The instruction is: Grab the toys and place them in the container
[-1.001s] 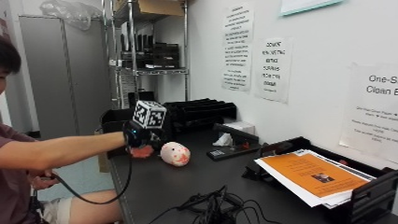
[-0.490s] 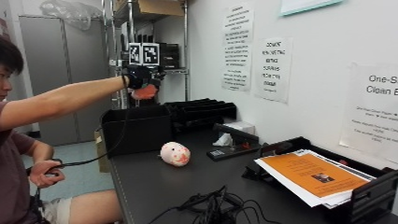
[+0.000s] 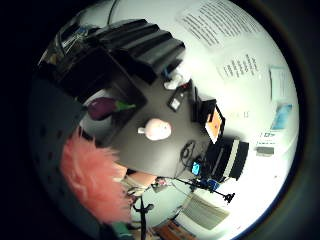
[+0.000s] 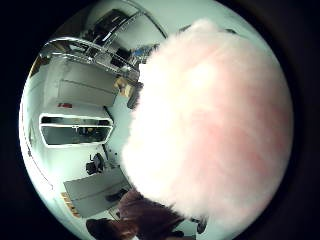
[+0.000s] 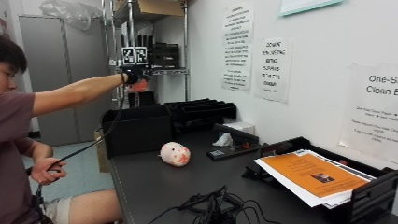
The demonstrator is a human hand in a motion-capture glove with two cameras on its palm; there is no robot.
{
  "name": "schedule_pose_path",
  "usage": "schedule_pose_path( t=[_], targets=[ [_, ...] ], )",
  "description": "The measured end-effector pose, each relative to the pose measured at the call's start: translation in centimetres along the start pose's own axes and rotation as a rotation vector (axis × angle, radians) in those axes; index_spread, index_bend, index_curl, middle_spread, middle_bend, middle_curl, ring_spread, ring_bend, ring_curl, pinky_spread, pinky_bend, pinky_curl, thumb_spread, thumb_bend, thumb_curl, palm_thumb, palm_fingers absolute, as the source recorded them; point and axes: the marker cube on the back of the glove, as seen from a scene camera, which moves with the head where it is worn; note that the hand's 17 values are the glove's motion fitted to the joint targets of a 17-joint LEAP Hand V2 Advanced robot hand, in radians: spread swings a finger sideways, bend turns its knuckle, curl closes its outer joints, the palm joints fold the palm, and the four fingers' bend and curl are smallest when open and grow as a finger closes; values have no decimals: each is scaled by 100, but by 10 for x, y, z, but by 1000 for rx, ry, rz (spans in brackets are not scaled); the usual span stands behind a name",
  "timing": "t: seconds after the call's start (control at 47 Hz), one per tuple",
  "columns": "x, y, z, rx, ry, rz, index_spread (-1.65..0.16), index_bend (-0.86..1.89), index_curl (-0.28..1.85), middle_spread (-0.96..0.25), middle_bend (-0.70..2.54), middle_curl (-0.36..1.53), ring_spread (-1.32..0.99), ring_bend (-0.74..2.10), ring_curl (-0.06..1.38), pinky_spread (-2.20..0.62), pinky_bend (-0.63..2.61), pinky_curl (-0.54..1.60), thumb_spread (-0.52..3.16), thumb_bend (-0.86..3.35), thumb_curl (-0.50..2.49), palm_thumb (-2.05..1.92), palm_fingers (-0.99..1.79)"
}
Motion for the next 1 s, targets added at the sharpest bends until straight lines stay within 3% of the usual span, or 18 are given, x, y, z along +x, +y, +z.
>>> schedule_pose_path(
  t=[0.149, 0.256, 0.319, 0.341, 0.362, 0.405, 0.447, 0.618, 0.831, 1.001],
  targets=[
    [-3, -18, 22, 59, -11, -28, -24, 87, 87, -21, 113, 87, -40, 130, 70, -34, 101, 49, 57, 2, 101, 65, 85],
    [-4, -31, 49, -66, 1, 26, -24, 71, 88, -22, 106, 86, -39, 132, 71, -33, 109, 51, 63, -1, 99, 63, 65],
    [-3, -30, 65, -237, 5, 83, -22, 49, 85, -24, 96, 84, -38, 133, 72, -31, 110, 53, 82, -6, 93, 50, 26],
    [-2, -29, 69, -298, 11, 84, -21, 35, 81, -24, 88, 81, -37, 128, 72, -28, 114, 54, 87, -8, 89, 44, -3],
    [-2, -27, 71, -350, 21, 75, -19, 24, 80, -21, 72, 77, -34, 122, 71, -24, 124, 59, 91, -8, 87, 40, -35],
    [1, -23, 73, -411, 37, 51, -18, 10, 71, -13, 47, 68, -27, 98, 64, -17, 132, 56, 97, -7, 82, 34, -65],
    [6, -20, 71, -421, 38, 47, -16, 6, 61, -6, 30, 61, -20, 73, 57, -11, 133, 53, 102, -7, 77, 29, -76],
    [46, 2, 43, -332, -23, 130, -12, -1, 41, 6, 7, 46, -6, 37, 41, 0, 122, 48, 115, -3, 65, 22, -57],
    [106, 25, 33, -229, -70, 198, -12, 2, 28, 9, 9, 35, 0, 31, 38, 6, 102, 40, 123, -3, 54, 15, -41],
    [181, 64, 72, -180, -152, 278, -16, 6, 23, 6, 13, 32, 0, 30, 37, 6, 93, 36, 130, -2, 48, 10, -28]
  ],
)
